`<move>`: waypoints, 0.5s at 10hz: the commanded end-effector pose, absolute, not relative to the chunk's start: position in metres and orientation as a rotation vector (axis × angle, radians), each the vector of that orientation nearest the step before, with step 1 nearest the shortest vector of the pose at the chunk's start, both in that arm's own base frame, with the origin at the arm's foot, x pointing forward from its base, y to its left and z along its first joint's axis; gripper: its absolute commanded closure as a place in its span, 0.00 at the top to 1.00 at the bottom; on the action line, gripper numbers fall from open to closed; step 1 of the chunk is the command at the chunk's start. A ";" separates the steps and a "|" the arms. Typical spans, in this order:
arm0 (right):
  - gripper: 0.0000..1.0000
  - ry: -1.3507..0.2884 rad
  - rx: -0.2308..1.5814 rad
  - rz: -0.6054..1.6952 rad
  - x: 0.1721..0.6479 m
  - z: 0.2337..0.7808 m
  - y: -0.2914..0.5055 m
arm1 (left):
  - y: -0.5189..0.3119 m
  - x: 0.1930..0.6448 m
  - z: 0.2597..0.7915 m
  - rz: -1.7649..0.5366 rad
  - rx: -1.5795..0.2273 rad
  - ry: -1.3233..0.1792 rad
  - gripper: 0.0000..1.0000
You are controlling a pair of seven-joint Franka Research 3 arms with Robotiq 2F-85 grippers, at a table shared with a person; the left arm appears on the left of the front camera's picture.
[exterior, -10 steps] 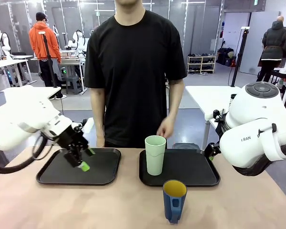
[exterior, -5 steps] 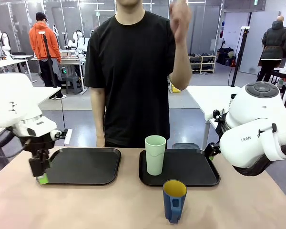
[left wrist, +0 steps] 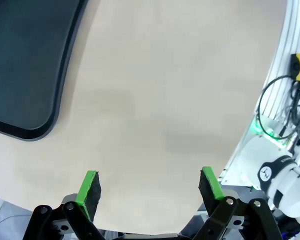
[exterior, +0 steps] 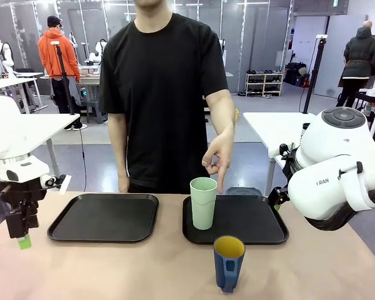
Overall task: Sort and store the cups by type.
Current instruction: Pick up the Handle plastic cup and place it into the empty Flat Tray.
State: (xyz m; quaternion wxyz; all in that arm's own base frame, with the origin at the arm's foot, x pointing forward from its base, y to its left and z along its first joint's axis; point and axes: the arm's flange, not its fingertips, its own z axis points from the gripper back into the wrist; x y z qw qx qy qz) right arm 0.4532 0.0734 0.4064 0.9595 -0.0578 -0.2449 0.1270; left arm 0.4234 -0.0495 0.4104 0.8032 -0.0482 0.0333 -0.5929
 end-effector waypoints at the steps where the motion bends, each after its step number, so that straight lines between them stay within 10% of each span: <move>1: 1.00 -0.498 -0.117 0.258 0.454 0.406 0.074 | -0.038 0.419 0.400 -1.314 -0.096 0.056 1.00; 5: 1.00 -0.498 -0.117 0.258 0.454 0.406 0.074 | -0.050 0.423 0.410 -1.270 -0.103 0.071 1.00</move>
